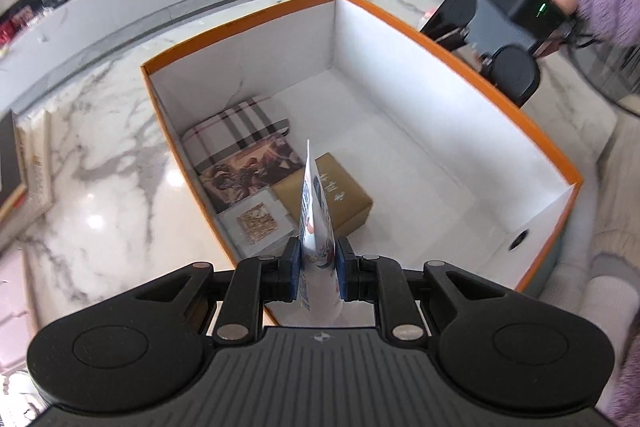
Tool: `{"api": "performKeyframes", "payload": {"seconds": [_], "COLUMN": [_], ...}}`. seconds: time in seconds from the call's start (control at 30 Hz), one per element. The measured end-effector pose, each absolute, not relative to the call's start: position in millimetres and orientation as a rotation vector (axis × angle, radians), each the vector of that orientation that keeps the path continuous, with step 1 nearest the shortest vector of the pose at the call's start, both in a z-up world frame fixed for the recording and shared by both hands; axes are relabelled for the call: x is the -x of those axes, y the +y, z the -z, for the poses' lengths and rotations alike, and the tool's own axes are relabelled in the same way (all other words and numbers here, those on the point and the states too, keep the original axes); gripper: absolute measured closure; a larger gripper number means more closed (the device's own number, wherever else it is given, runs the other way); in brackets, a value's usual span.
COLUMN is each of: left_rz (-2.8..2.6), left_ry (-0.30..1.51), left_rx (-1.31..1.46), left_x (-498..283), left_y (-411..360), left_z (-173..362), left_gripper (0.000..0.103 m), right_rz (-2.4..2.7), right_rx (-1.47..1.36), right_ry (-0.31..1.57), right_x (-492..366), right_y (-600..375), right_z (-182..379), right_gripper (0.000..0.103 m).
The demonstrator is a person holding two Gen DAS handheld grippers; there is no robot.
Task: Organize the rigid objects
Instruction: 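Carry the Vaseline tube with the left tool while the right tool grasps the tape measure, then lower the Vaseline tube into the box with the left tool while the right tool drops the tape measure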
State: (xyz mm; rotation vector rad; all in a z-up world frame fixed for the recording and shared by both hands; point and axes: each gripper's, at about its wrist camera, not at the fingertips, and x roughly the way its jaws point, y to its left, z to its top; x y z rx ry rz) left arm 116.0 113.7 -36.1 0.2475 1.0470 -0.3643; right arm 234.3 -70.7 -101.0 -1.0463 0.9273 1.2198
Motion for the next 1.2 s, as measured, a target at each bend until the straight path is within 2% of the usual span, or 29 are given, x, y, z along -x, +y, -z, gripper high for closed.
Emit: {"api": "performKeyframes", "payload": {"seconds": [0.23,0.57,0.77,0.9,1.0,1.2], "left_rz": [0.207,0.043,0.056,0.067,0.047,-0.003], "left_ry": [1.095,1.165,1.127,1.108,1.111,1.101], "left_rx": [-0.308,-0.222,-0.144,-0.124,-0.126,-0.027], "left_x": [-117,-122,-114,-109,-110,-111], "left_y": [97,96,102,99,97,110], "left_z": [37,34,19,11,12,13], "left_gripper": [0.082,0.08,0.08,0.08,0.08,0.092], "right_rz": [-1.143,-1.058,-1.072,-1.15,-1.202,-1.232], "right_rx": [1.014,1.042,1.015,0.924,0.866,0.839], "right_ry": [0.894,0.763,0.675,0.679,0.72,0.824], "right_x": [-224,-202,-179,-164,-154,-134], "right_y": [-83,-113,-118,-104,-80,-17], "right_z": [71,19,-16,-33,-32,9], "right_gripper": [0.045,0.045,0.045,0.045,0.045,0.046]}}
